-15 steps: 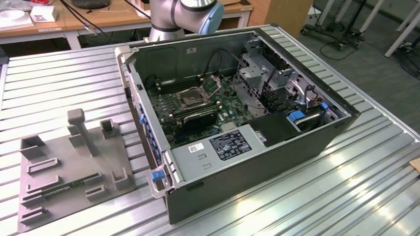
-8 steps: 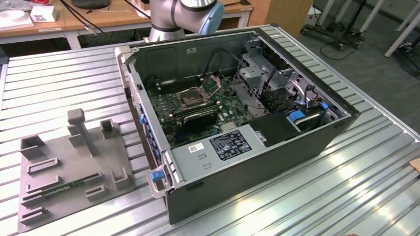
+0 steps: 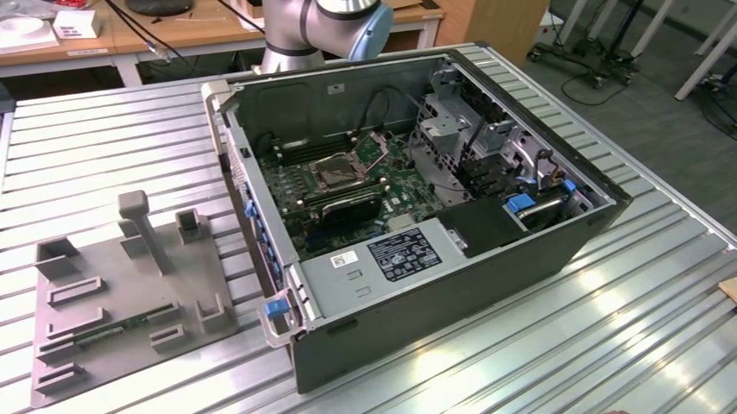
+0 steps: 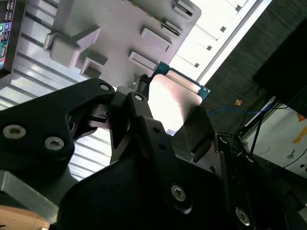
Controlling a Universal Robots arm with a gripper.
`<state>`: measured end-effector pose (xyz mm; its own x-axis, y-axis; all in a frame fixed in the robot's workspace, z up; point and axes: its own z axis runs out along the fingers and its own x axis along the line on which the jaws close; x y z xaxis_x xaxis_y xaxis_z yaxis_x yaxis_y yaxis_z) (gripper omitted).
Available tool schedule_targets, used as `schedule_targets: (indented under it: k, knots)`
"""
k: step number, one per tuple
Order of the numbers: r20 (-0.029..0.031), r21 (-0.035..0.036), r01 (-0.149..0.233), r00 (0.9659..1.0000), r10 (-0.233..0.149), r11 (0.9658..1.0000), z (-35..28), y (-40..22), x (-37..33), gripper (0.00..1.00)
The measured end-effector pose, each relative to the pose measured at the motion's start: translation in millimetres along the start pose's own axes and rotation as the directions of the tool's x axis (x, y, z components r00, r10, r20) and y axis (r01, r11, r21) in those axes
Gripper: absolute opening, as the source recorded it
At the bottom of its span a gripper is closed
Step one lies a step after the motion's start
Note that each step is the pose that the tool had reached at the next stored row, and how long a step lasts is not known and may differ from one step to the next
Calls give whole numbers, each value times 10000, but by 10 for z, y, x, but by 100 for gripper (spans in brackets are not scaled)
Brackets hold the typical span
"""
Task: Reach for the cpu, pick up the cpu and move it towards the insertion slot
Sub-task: 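Pick up the cpu and move it towards the insertion slot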
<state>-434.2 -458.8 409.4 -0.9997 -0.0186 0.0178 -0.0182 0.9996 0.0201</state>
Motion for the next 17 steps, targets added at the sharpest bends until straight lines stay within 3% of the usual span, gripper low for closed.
schedule_targets:
  k: [17]
  knots:
    - [1, -10, 0, 10000, 0, 10000, 4, -2, -55, 54]
